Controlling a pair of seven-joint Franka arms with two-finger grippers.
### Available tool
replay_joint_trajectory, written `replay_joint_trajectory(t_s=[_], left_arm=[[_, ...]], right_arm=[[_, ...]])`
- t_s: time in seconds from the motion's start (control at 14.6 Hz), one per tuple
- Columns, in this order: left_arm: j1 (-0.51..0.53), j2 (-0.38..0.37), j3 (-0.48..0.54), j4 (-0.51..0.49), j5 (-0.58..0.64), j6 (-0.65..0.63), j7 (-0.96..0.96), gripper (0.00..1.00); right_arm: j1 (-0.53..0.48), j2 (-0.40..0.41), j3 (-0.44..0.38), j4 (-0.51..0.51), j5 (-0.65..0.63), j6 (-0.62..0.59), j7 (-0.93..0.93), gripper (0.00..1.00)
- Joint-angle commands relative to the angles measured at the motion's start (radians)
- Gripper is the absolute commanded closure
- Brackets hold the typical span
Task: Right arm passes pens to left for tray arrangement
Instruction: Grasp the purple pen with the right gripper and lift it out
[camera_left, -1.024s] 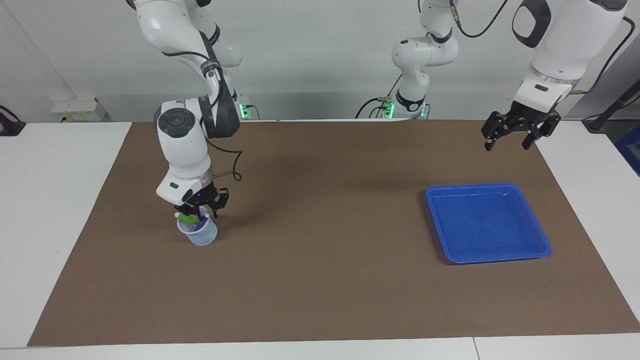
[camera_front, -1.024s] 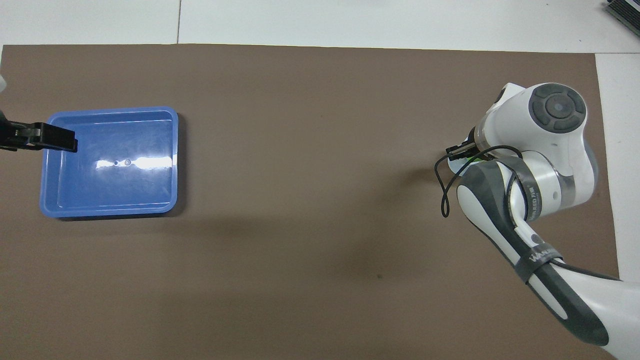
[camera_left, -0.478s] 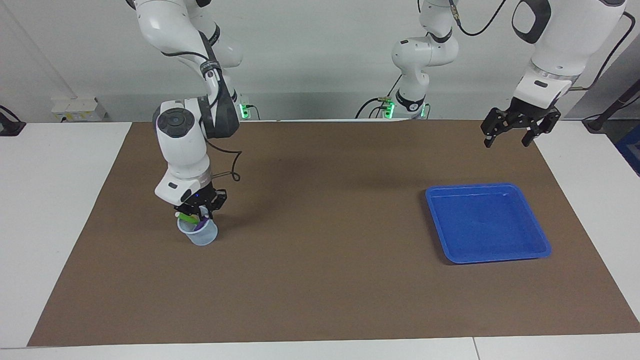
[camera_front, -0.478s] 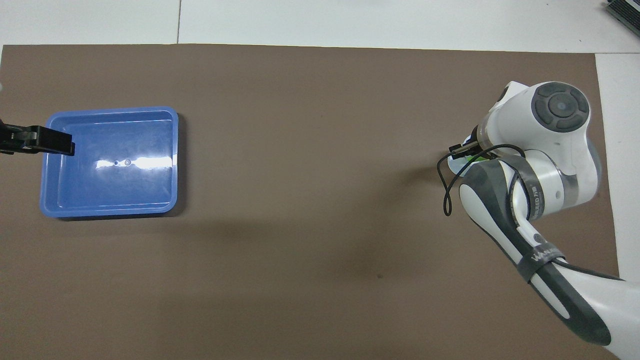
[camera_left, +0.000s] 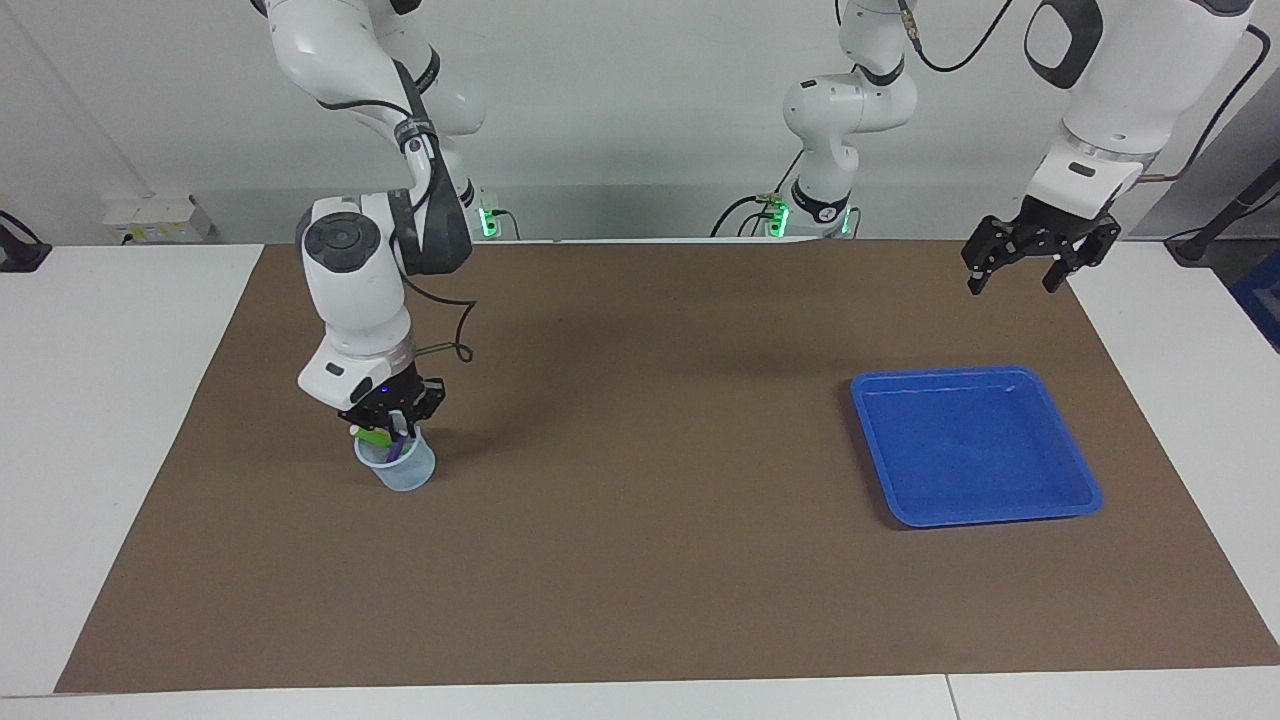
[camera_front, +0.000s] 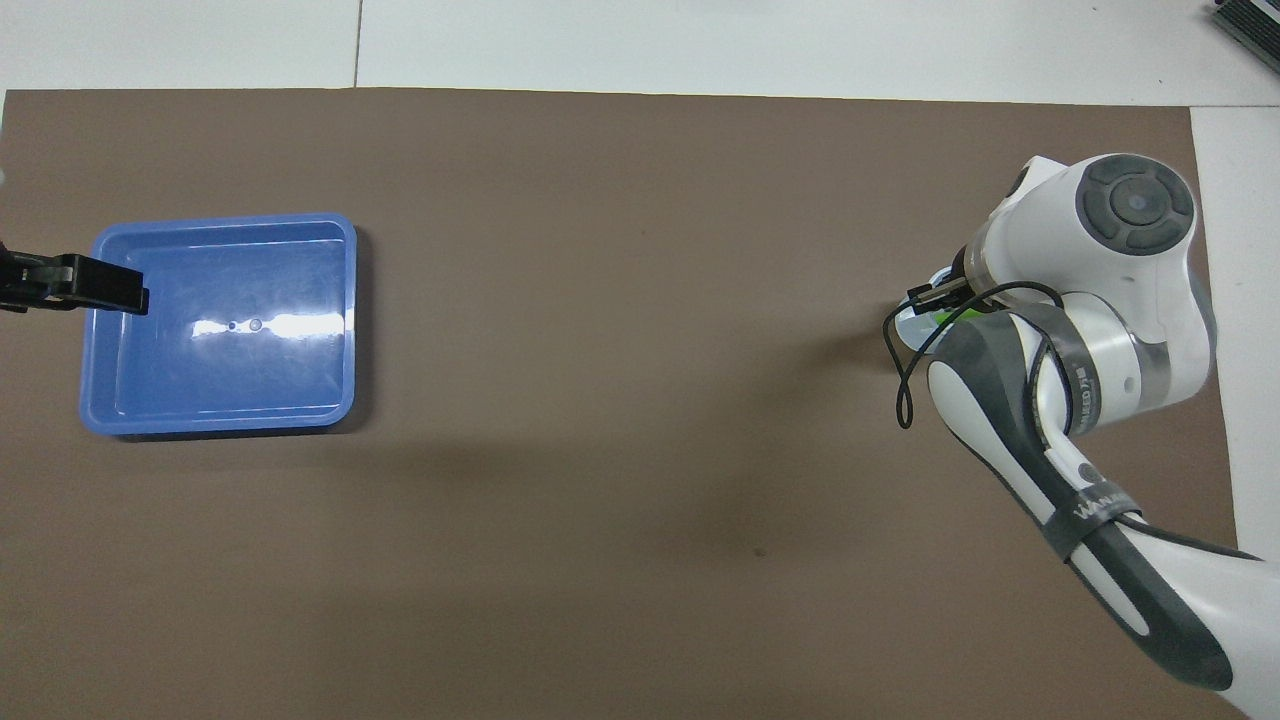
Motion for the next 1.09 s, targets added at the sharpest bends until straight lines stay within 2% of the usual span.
replay_joint_trajectory(t_s=[0.0, 0.27, 0.61, 0.89, 1.02], left_arm=[[0.007, -0.032, 0.000, -0.034, -0.016, -0.002, 0.015, 0.00], [0.008, -0.032, 0.003, -0.034, -0.065, -0.008, 0.005, 0.00], [0.008, -0.032, 0.003, -0.035, -0.078, -0.011, 0.005, 0.00], [0.054, -0.042, 0.004, -0.050, -0.219, 0.000, -0.005, 0.00], [0.053, -0.043, 0.004, -0.058, -0.235, 0.003, -0.049, 0.00]], right_arm=[[-0.011, 0.009, 0.010, 0.017, -0.021, -0.025, 0.016, 1.00], [-0.028, -0.017, 0.013, 0.081, -0.004, -0.131, 0.005, 1.00], [-0.032, -0.091, 0.014, 0.101, 0.034, -0.214, -0.001, 1.00], [-0.054, -0.151, 0.013, 0.175, 0.186, -0.324, -0.053, 1.00], [-0.057, -0.154, 0.013, 0.233, 0.231, -0.378, -0.053, 1.00]])
